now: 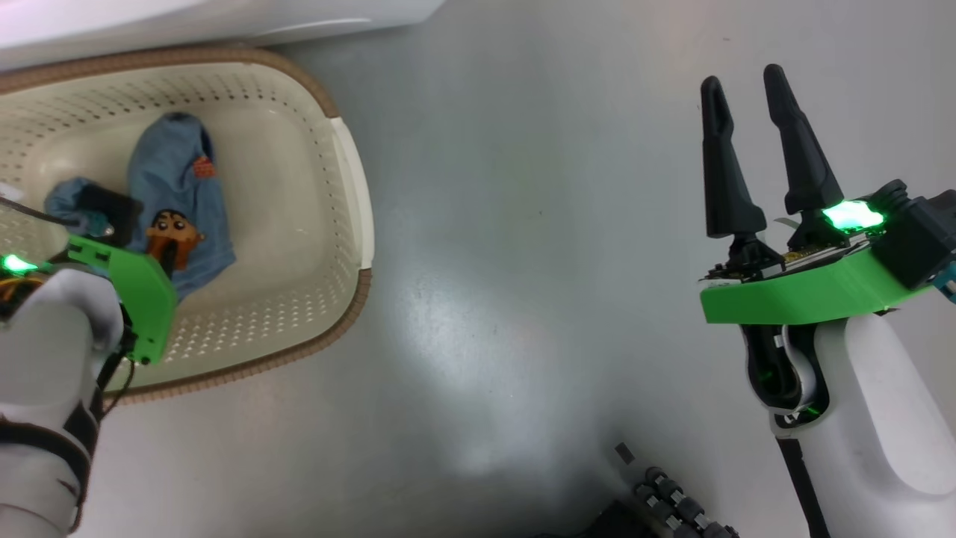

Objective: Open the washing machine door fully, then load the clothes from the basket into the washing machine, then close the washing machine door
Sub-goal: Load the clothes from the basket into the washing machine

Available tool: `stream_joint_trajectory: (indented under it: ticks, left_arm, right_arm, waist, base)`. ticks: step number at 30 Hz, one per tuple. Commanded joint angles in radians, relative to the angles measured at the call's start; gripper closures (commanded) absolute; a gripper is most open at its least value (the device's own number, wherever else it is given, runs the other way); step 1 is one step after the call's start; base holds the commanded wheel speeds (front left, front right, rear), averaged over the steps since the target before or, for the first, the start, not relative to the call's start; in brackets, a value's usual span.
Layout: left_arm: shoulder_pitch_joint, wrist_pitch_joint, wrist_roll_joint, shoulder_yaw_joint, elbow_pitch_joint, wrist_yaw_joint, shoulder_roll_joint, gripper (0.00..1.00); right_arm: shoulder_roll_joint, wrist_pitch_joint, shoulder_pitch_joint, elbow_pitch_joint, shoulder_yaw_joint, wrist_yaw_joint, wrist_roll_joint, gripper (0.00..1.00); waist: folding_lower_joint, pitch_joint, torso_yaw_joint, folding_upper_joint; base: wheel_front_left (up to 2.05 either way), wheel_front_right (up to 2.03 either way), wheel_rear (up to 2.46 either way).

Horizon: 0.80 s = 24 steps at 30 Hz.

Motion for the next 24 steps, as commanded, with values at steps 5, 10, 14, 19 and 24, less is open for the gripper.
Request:
stream_joint_trajectory:
  ticks: [5, 10, 14, 19, 24]
  left_arm:
    - [-0.025, 0.014, -0.008, -0.014, -0.001, 0.001, 0.065, 0.0]
    - [-0.031, 0.057, -0.018, -0.038, 0.001, 0.001, 0.07, 0.0]
    - [-0.036, 0.07, -0.034, -0.062, 0.002, 0.001, 0.071, 0.05]
    - [-0.036, 0.081, -0.063, -0.098, 0.001, 0.001, 0.069, 1.0]
    - [-0.027, 0.067, -0.109, -0.122, -0.012, 0.001, 0.058, 1.0]
  right_arm:
    - [0.01, -0.008, 0.004, -0.03, 0.036, 0.006, 0.006, 0.0]
    - [0.014, -0.008, 0.0, -0.031, 0.042, 0.006, 0.01, 0.0]
    - [0.015, -0.008, -0.004, -0.031, 0.045, 0.006, 0.012, 0.0]
    - [0.016, -0.008, -0.006, -0.03, 0.044, 0.006, 0.012, 0.0]
    - [0.017, -0.008, -0.005, -0.027, 0.042, 0.006, 0.01, 0.0]
  waist:
    - [-0.0001, 0.029, -0.027, 0.0]
    - [-0.0001, 0.04, -0.04, 0.0]
    - [-0.0001, 0.045, -0.047, 0.0]
    - [-0.0001, 0.04, -0.049, 0.0]
    - [-0.0001, 0.02, -0.039, 0.0]
  base:
    - [0.0, 0.0, 0.0]
    - [0.0, 0.0, 0.0]
    - [0.0, 0.0, 0.0]
    - [0.0, 0.0, 0.0]
    - [0.0, 0.0, 0.0]
